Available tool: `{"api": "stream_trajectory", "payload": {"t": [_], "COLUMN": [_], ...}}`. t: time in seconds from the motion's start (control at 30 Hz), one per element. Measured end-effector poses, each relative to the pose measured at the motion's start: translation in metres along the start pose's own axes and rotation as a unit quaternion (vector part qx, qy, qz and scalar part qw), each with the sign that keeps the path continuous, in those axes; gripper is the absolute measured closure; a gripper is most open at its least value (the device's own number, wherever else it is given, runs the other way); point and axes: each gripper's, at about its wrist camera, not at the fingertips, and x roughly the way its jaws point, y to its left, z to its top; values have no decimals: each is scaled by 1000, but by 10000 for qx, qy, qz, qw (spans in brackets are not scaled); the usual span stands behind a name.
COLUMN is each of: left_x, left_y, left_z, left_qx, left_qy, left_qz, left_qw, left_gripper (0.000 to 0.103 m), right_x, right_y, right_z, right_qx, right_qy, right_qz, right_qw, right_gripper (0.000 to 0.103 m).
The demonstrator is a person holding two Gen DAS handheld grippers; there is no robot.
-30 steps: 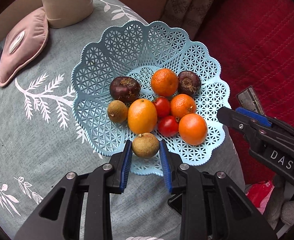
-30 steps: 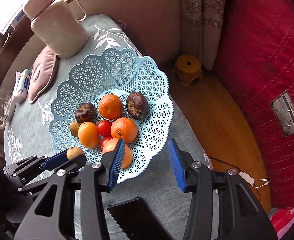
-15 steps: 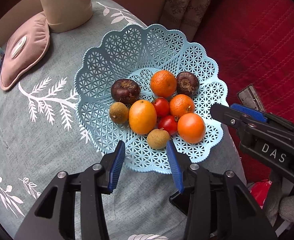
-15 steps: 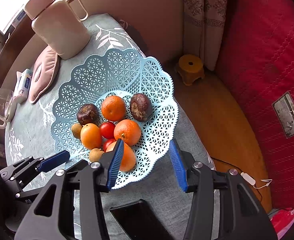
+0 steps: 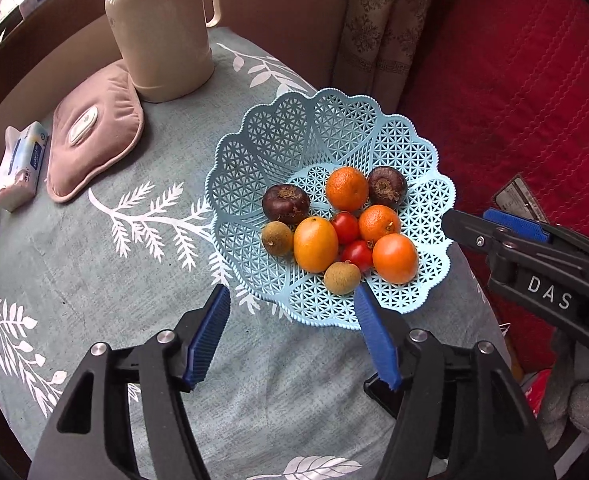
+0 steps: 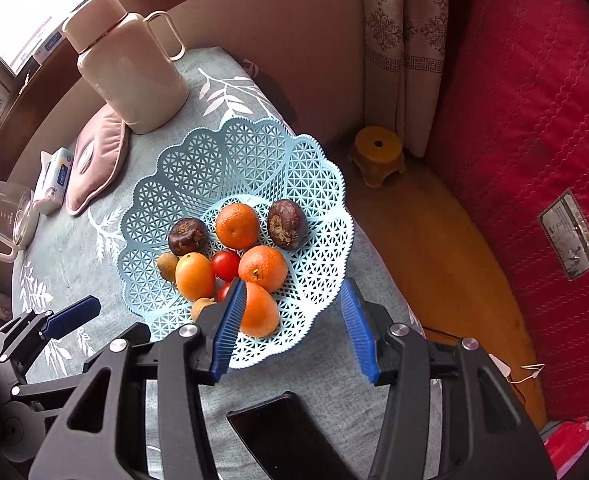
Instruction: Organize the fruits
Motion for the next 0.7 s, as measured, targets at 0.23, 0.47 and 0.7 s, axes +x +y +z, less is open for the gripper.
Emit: {"api": "stream_trajectory", "payload": {"t": [0.23,0.47,0.7], "left_x": [-40,-81,-110], "left_y": [9,23,31], "left_z": [-9,-23,-31], "left_qx": [127,68,-22], "left_qy": [-508,-946,-1322], "left_qz": [96,180,172], "left_qw": [9986,9953,9911], "left_gripper": [22,17,12], "right_x": [-30,-59,-82], "right_y": [16,36,49], "right_z": [-16,-35,-53], "right_qx": [-33,-132,-381], "right_qy": [-410,-856,-1165], "right_qz": [-255,-453,-682], "right_qw": [9988,9952,9901], "right_gripper": [36,23,11]}}
